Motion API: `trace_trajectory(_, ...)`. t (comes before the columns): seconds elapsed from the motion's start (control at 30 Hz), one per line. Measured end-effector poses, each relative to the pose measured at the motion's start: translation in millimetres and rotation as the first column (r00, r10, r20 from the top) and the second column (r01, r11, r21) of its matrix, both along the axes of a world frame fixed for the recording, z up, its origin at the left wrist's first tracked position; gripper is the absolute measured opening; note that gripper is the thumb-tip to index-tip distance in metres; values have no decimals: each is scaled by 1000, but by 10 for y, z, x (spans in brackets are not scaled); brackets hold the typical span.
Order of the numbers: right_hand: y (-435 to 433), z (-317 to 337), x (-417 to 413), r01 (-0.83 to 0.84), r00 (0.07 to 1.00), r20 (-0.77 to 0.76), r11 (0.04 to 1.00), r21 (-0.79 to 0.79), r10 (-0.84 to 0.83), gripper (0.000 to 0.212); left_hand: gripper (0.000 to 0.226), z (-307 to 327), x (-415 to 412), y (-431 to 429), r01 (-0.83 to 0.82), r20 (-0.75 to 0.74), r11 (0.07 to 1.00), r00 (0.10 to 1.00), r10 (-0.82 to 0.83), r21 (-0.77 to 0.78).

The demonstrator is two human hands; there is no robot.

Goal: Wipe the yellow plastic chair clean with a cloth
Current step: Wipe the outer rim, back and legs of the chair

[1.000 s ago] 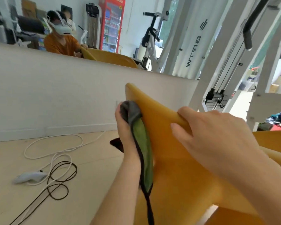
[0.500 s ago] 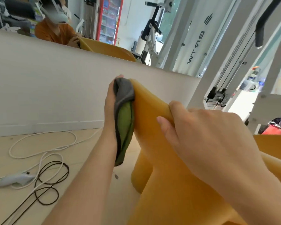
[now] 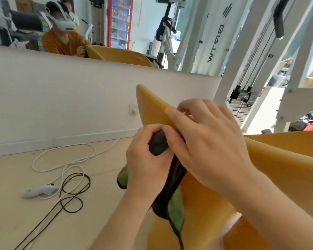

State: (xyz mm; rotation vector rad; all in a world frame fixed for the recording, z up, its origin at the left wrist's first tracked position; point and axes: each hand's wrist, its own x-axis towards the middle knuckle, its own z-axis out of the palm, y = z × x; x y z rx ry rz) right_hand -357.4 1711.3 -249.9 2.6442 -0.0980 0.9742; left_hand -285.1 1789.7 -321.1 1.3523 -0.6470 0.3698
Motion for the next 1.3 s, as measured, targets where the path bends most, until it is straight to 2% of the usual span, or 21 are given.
trace_trajectory(0.07, 63, -239, -284, -152, 988, -10, 975, 163, 156, 37, 18, 96, -121, 128, 197, -19, 977, 980, -196, 83)
trace_trajectory(0.13, 79, -388, -504, -158, 977, -69, 907, 391, 200, 51, 15, 111, -237, 187, 369, -119, 919, 928, -354, 142)
trace_trajectory(0.23, -9, -500, -621, -62, 951, -145, 626, 777, 273, 78, 14, -6, -244, 246, 508, -287, 858, 835, -468, 77)
trace_trajectory(0.33, -171, -545, -670, -68, 939, -101, 469, 881, 327, 65, 33, -145, -181, 407, 669, -413, 743, 671, -615, -19)
trace_trajectory(0.37, -206, -524, -692, -77, 938, -92, 461, 884, 333, 52, 38, -190, -155, 481, 703, -417, 708, 664, -621, 65)
trace_trajectory(0.47, -271, -428, -772, -92, 916, -127, 508, 857, 380, 33, 52, -333, -49, 723, 616, -422, 581, 787, -449, 531)
trace_trajectory(0.57, -216, -382, -758, -69, 879, -175, 480, 875, 444, 26, 56, -492, 30, 854, 572, -496, 455, 820, -286, 682)
trace_trajectory(0.63, -178, -383, -688, -70, 891, -176, 511, 857, 419, 19, 51, -619, 36, 862, 232, -230, 566, 970, -75, 791)
trace_trajectory(0.67, -163, -366, -647, -74, 907, -166, 534, 842, 387, 16, 44, -654, -7, 871, 56, -111, 696, 993, 35, 716)
trace_trajectory(0.7, -149, -338, -601, -85, 920, -147, 552, 829, 363, 15, 35, -658, -82, 885, -10, -91, 828, 993, 73, 561)
trace_trajectory(0.73, -125, -302, -558, -104, 927, -125, 561, 821, 355, 14, 23, -637, -189, 892, 68, -152, 914, 988, -7, 400)
trace_trajectory(0.77, -85, -265, -510, -128, 927, -103, 563, 816, 360, 14, 18, -598, -307, 865, 234, -228, 924, 959, -168, 302)
trace_trajectory(0.8, -40, -237, -454, -151, 924, -88, 567, 810, 371, 14, 28, -562, -428, 799, 408, -303, 872, 896, -325, 271)
trace_trajectory(0.83, 4, -208, -395, -170, 920, -83, 583, 795, 382, 14, 42, -542, -539, 712, 523, -359, 806, 835, -418, 278)
trace_trajectory(0.87, 48, -178, -338, -184, 920, -88, 619, 764, 382, 14, 50, -546, -608, 602, 527, -358, 798, 834, -420, 293)
trace_trajectory(0.93, 137, -107, -242, -213, 936, -92, 756, 618, 339, 14, 39, -509, -605, 390, 292, -244, 920, 942, -229, 262)
trace_trajectory(1.0, 178, 1, -166, -258, 958, -48, 925, 279, 282, 15, 29, -399, -471, 300, 115, -234, 989, 968, -90, 95)
trace_trajectory(1.07, 165, 134, -113, -170, 985, -2, 984, -51, 170, 24, 25, -309, -280, 264, 71, -306, 991, 946, -103, -112)
trace_trajectory(1.1, 137, 214, -104, -51, 999, -21, 992, -112, 49, 33, 25, -253, -193, 244, 49, -316, 984, 943, -103, -174)
trace_trajectory(1.2, -3, 354, -119, 306, 935, -181, 952, -21, -305, 59, 24, -69, -21, 125, 52, -323, 978, 939, -116, -201)
trace_trajectory(1.3, -58, 271, -150, 336, 927, -177, 942, 4, -330, 62, 31, -9, -22, -68, 82, -214, 992, 972, -100, -91)
